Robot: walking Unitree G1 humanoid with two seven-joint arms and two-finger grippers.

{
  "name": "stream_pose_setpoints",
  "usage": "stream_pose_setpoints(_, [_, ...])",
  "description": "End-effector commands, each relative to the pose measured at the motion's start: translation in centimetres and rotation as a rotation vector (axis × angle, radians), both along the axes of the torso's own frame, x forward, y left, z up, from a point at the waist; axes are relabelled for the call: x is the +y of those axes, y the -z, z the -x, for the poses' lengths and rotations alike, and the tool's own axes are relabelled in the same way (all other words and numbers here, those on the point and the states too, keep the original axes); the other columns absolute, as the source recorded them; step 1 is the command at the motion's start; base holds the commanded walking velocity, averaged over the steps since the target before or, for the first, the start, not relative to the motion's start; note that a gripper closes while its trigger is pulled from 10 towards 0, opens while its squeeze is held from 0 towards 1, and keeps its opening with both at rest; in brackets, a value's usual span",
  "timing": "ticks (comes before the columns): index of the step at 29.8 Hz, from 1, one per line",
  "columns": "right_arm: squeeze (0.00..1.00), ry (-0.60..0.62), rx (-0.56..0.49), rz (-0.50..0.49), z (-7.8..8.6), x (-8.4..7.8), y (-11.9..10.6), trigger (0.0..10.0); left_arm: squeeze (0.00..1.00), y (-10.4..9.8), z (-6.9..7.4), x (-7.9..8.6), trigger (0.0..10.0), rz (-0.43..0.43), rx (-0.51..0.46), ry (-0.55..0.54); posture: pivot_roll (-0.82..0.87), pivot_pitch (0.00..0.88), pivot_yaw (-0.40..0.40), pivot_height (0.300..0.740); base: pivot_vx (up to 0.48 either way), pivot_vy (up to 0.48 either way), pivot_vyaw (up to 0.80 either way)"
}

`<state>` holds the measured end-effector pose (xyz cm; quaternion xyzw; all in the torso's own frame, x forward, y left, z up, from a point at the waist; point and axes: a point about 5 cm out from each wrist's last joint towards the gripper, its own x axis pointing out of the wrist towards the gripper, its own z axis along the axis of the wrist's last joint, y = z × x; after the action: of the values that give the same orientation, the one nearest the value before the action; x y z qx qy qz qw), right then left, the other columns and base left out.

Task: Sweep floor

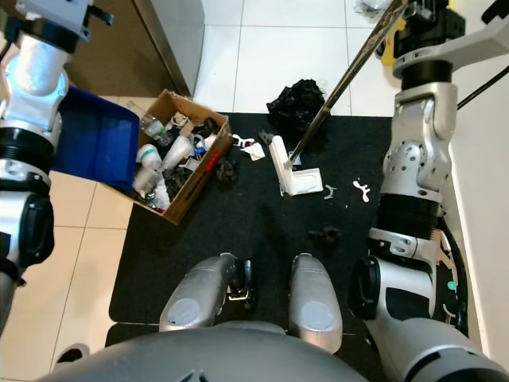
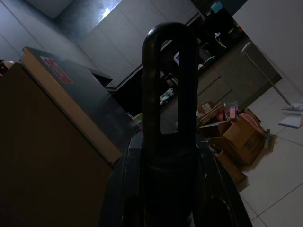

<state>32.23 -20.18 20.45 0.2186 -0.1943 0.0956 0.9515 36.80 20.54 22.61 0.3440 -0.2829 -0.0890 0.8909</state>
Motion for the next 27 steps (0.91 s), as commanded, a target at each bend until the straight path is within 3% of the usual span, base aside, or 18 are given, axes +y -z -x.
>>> stream_pose_setpoints(1, [0.0, -0.093, 0.025, 0.064, 0.0, 1.4, 0.7, 10.0, 0.0, -0.6, 0.4, 0.1, 10.0, -0.083, -0.04, 0.025, 0.1, 0.026, 0.054, 0.74, 0.0, 0.0, 0.0])
stream_pose_setpoints(7, [0.0, -0.225, 0.105, 0.245, 0.7, 2.6, 2.8, 10.0, 0.0, 0.0, 0.6, -0.1, 10.0, -0.129, -0.052, 0.035, 0.1, 0.028, 0.05, 0.74, 0.0, 0.0, 0.0])
stream_pose_setpoints(16, [0.0, -0.259, 0.115, 0.265, 0.9, 2.7, 2.8, 10.0, 0.0, -0.2, 0.6, -0.5, 10.0, -0.128, -0.073, 0.042, 0.1, 0.028, 0.046, 0.74, 0.0, 0.0, 0.0])
stream_pose_setpoints(20, [0.0, -0.306, 0.119, 0.315, 1.2, 2.8, 2.9, 10.0, 0.0, -1.4, 0.5, -0.8, 10.0, -0.086, -0.116, 0.045, 0.09, 0.026, 0.045, 0.74, 0.0, 0.0, 0.0])
stream_pose_setpoints(27, [0.0, -0.27, 0.101, 0.303, 1.1, 2.1, 2.4, 10.0, 0.0, -3.0, 0.4, -1.5, 10.0, -0.051, -0.184, 0.064, 0.09, 0.027, 0.045, 0.74, 0.0, 0.0, 0.0])
